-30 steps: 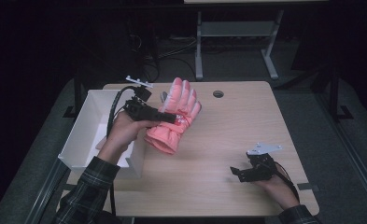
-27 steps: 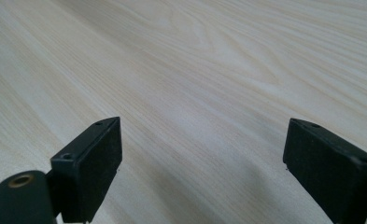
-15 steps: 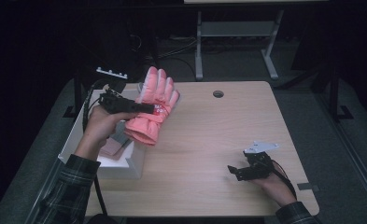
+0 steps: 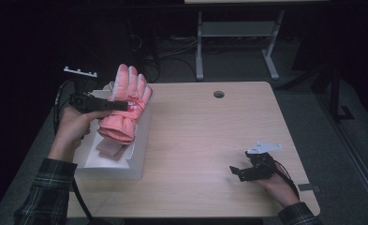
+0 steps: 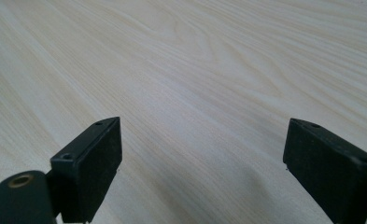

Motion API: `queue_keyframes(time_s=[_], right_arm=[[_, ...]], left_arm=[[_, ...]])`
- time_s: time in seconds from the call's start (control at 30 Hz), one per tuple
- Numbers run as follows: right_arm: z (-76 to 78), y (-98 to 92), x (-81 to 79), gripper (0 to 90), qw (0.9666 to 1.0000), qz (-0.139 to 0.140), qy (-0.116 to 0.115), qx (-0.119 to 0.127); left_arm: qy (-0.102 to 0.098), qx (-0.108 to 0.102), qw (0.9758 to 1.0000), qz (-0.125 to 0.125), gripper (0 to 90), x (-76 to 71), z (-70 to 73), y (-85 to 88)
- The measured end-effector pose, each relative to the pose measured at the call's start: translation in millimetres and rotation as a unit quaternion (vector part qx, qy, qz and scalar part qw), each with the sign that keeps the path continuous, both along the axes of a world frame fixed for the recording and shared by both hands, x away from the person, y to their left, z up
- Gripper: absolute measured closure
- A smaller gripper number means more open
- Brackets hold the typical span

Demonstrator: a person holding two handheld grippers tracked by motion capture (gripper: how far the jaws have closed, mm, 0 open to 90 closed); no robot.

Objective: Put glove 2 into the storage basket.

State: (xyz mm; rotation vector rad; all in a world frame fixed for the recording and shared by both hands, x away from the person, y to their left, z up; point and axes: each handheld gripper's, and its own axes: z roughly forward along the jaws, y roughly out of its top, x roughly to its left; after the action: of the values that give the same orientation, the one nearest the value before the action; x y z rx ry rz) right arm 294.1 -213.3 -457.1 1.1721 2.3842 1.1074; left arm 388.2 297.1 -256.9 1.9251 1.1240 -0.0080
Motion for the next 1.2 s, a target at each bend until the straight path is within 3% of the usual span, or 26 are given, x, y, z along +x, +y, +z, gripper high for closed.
queue_keyframes(time_s=[0.3, 0.53, 0.9, 1.2], right_arm=[[-1.0, 1.2, 1.0, 11.5, 1.0000, -0.001, 0.004, 0.000], [-1.2, 1.2, 1.1, 11.8, 1.0000, 0.001, 0.004, 0.001], [-1.5, 1.4, 1.5, 11.9, 1.0000, 0.002, 0.008, 0.003], [-2.4, 2.5, 1.5, 11.9, 0.9999, 0.005, 0.009, 0.002]], left_arm=[[0.014, 0.007, 0.9992, 0.037, 60.2, 8.7, -18.2, 24.7], [0.038, 0.013, 0.9979, 0.050, 60.1, 17.8, -45.7, 35.9], [0.072, 0.037, 0.9954, 0.052, 60.0, 26.8, -83.4, 32.6], [0.100, 0.039, 0.9931, 0.048, 59.3, 32.1, -114.8, 26.7]])
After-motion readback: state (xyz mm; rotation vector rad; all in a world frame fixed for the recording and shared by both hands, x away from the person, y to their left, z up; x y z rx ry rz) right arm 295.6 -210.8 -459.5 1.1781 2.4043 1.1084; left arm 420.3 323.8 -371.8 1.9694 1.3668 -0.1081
